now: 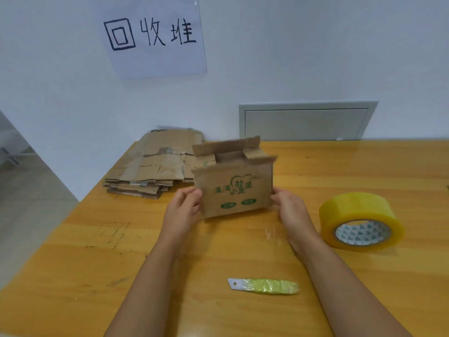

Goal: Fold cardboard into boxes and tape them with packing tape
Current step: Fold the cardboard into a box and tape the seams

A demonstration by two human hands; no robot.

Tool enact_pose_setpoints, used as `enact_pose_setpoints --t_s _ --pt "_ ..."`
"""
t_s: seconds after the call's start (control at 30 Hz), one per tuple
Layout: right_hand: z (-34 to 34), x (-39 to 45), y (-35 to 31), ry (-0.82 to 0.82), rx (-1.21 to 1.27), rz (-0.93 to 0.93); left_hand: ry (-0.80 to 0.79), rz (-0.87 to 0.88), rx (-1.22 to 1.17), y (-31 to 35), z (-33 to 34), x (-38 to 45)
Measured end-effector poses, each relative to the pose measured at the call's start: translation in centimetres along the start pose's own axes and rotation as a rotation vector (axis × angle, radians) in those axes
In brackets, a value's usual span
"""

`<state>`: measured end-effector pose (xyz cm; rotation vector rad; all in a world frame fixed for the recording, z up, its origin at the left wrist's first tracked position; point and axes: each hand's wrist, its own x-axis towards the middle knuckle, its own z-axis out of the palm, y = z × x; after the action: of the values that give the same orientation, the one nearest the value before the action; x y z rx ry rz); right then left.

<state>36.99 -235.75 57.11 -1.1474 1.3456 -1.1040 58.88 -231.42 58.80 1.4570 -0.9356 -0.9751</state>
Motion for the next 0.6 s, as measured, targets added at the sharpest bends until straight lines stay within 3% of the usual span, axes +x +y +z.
enact_pose_setpoints --t_s 0.2,0.3,0.4,0.6 --pt "-0.3 -1.1 -1.0 -0.010 0.253 0.004 0.000 -0.027 -0.222 2.4 -1.6 -0.5" --pt "-0.4 -1.3 -0.7 -0.091 0.185 0.012 -0.080 0.032 0.086 3.3 -1.9 -1.0" --pt "-0.4 -1.2 -0.4 -0.095 0.046 -0.075 -0.045 0.065 0.358 3.8 -1.4 -1.6" --pt "0.0 -1.3 0.0 -0.138 -0.132 -0.234 0.047 0.069 0.460 3.4 0.7 -1.7"
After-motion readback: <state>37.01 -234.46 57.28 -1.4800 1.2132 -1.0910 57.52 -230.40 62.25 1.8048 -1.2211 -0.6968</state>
